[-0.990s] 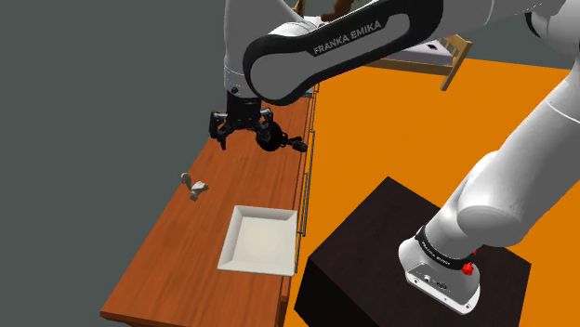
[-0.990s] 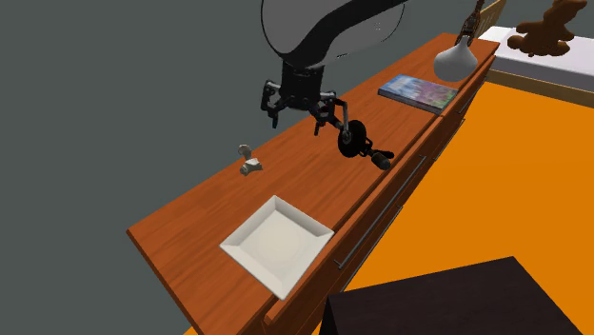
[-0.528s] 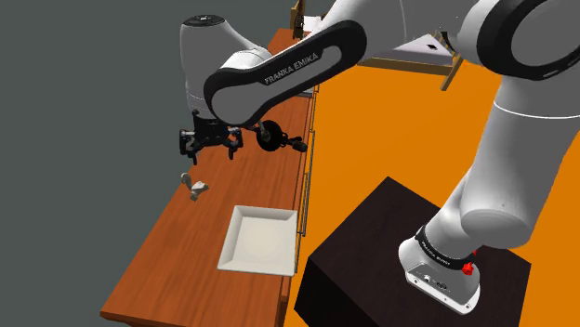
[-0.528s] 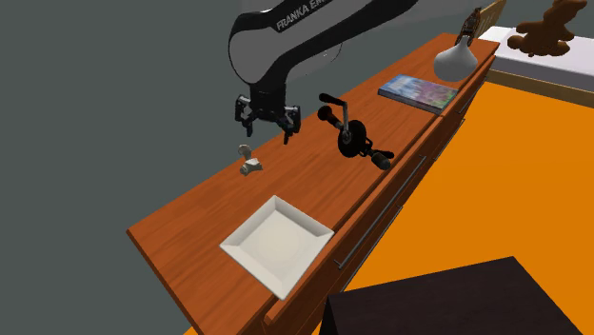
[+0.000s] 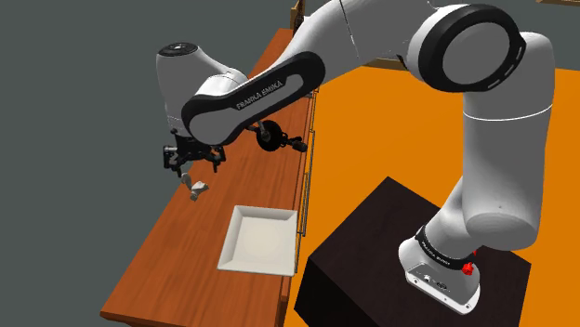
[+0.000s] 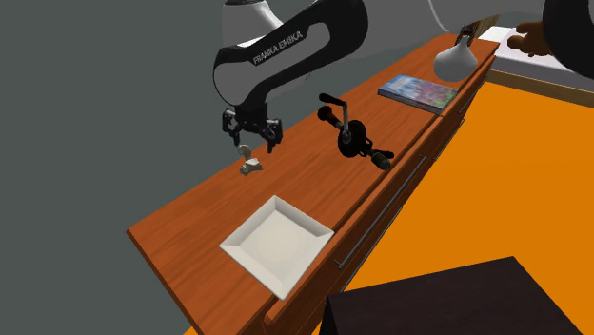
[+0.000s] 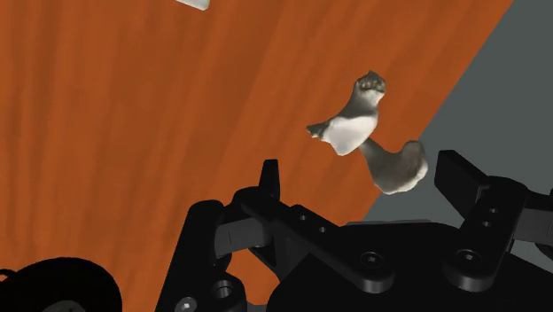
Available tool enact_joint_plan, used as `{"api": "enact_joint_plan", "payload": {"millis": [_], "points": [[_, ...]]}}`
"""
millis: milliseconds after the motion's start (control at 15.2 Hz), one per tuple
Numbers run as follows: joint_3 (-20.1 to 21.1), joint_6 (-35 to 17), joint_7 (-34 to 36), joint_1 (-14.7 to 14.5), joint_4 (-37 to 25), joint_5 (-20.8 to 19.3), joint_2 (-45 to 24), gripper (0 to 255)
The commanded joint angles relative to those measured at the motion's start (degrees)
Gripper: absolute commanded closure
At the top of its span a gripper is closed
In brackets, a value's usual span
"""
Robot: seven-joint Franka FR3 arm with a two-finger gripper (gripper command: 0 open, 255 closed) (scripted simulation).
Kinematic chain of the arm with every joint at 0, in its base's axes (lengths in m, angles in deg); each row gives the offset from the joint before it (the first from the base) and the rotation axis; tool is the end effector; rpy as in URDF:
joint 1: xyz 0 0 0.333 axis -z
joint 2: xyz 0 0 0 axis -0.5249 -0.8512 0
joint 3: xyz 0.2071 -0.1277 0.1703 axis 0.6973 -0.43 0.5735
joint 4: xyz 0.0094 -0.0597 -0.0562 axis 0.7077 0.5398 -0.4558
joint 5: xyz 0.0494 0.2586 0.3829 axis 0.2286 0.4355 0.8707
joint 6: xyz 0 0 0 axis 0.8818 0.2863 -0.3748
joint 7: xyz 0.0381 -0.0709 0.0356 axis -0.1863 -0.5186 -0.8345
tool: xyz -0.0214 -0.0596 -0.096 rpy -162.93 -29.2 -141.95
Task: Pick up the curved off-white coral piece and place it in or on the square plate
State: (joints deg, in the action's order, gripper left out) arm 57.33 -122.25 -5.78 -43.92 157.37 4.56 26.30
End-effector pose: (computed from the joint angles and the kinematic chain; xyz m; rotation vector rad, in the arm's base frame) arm 0.6171 0.4045 0.2825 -2.9875 0.6439 -0.1186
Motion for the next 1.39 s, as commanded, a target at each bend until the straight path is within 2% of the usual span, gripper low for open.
{"api": "enact_joint_plan", "payload": {"millis": [0, 132, 660, 726, 990, 1056, 1188, 1320], "points": [[-0.30, -1.09, 0.21, -0.18, 0.10, -0.46, -1.03, 0], [-0.67, -2.40, 0.55, -0.48, 0.23, -1.04, -2.27, 0], [-0.64, -2.39, 0.56, -0.46, 0.22, -1.06, -2.28, 0], [-0.62, -2.41, 0.67, -0.52, 0.31, -1.05, -2.21, 255], [-0.32, -2.25, 0.80, -0.43, 1.15, -0.74, -1.16, 255], [-0.18, -2.91, -0.09, 0.64, 2.74, -0.25, -0.18, 255], [-0.25, -1.27, -0.03, 0.09, 0.23, -0.39, -1.10, 255], [-0.06, -4.03, 0.09, 0.42, 2.15, -0.22, 0.09, 255]]}}
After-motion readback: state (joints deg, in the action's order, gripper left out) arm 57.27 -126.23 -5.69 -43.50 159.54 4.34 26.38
